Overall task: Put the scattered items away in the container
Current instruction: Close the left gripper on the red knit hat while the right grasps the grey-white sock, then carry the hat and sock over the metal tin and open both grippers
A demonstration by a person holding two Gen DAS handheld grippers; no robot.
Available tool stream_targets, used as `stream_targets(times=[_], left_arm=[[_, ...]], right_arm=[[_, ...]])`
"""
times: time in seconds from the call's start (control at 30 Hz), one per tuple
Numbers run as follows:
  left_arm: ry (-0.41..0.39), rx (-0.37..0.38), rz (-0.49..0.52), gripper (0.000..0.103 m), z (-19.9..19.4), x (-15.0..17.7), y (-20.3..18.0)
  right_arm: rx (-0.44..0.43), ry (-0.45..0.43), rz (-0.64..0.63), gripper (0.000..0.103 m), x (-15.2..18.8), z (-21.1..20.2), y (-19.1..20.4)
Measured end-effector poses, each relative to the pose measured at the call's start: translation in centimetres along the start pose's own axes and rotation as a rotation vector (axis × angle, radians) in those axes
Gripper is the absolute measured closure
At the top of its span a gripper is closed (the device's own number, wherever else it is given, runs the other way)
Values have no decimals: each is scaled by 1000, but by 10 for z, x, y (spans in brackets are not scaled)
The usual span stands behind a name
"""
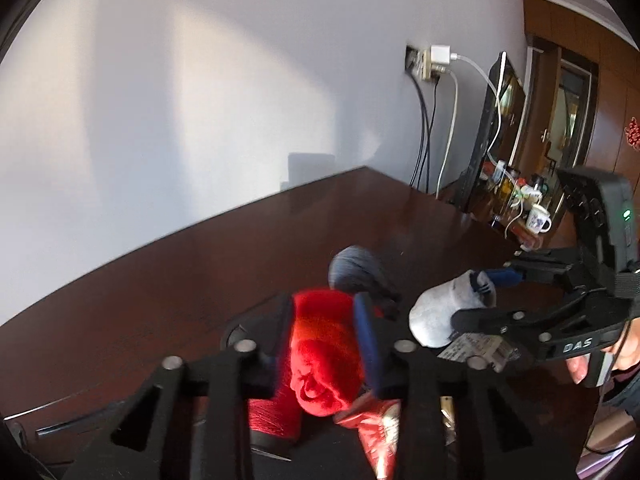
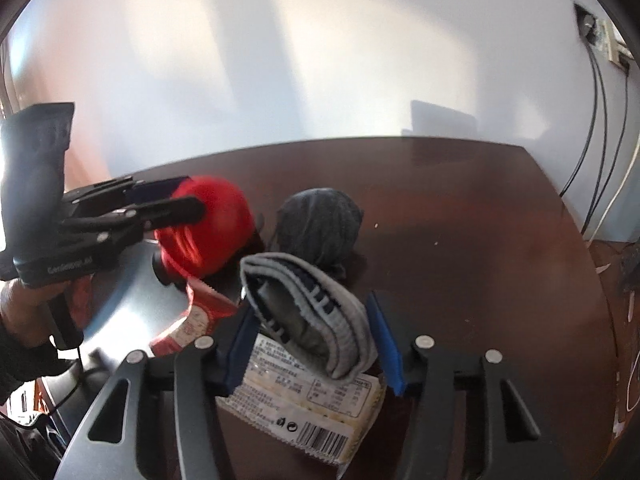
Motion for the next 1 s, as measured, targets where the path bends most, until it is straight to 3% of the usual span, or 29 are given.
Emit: stream_targets(times=[0.17, 0.23, 0.27, 0.3, 0.37, 0.4, 0.63, 0.93, 0.97, 1.0], left_arm=[[91, -11, 24, 71, 16, 10, 0], [83, -14, 19, 69, 18, 12, -2], [89, -12, 21, 63, 19, 12, -3], [89, -11, 22, 43, 20, 12, -5], [59, -12, 27, 18, 20, 8, -10], [61, -8, 44, 17, 24, 4, -15], [102, 29, 161, 17, 51, -11, -44], [191, 46, 66, 17, 75, 0, -31], [194, 44, 63, 19, 76, 1, -32], [197, 41, 59, 40, 77, 2, -32]], right_arm=[[11, 23, 10, 49, 2, 8, 3], [3, 23, 9, 49, 3, 8, 5], [5, 24, 6, 49, 3, 9, 5], [7, 25, 4, 49, 3, 9, 5], [4, 23, 11, 49, 1, 11, 3], [2, 23, 16, 49, 1, 11, 1], [-26, 15, 47, 49, 5, 13, -8], [-61, -17, 107, 49, 15, -7, -24], [-60, -19, 108, 49, 16, -9, -22], [-59, -20, 108, 49, 17, -11, -20]])
Point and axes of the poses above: each gripper's, at about its wrist camera, not at the fingertips, and z roughly the way its jaws point, y to its left, x to its underside, the point moved 2 cm from there along z, roughly the way its jaws point, and after that the axes turned 8 degrees about -x, right-handed, at the moved point
